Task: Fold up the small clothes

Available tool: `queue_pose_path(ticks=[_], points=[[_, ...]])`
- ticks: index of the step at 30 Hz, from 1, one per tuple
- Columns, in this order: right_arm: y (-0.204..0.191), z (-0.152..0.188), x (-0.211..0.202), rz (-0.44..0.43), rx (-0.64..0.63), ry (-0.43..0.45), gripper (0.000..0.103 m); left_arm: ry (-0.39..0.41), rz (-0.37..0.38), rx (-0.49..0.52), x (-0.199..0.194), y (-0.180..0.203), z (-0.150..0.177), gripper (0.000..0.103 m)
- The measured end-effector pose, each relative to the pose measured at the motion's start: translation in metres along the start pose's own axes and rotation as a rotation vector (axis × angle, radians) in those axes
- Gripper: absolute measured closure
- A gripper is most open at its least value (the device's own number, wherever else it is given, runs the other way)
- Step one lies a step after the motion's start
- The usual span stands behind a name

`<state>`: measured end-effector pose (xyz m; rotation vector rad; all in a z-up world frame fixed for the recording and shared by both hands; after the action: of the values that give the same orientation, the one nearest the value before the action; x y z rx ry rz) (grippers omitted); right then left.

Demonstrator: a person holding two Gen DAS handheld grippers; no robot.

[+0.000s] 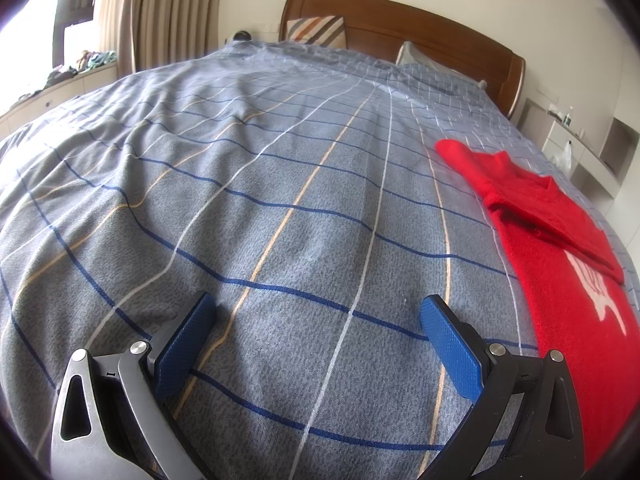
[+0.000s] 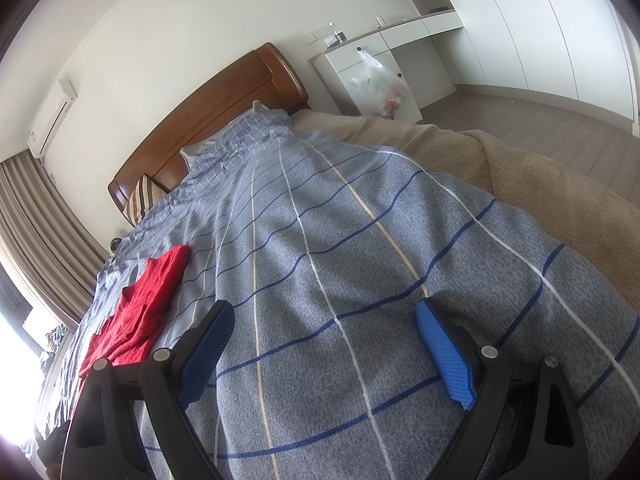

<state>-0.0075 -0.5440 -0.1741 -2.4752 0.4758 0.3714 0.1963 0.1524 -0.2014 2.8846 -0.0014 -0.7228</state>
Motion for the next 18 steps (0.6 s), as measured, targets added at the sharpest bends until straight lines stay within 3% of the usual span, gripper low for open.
queue_pose_path(ticks=[18], points=[[0.0001, 0.0001, 0.0001, 0.000, 0.000, 0.000, 0.012, 0.001, -0.001, 0.002, -0.0002, -0.0003, 0.0010, 0.001]])
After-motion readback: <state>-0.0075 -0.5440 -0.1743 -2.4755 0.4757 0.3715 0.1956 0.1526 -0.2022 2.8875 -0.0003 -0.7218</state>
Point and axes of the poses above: each gripper's, at about its wrist camera, not at the fingertips, and x roughly the way its jaws point, y to its right, z to its underside, the point moved 4 cm from there along x, roughly the way its jaws point, and after that the axes turned 13 degrees about y, right-handed, at the moved point
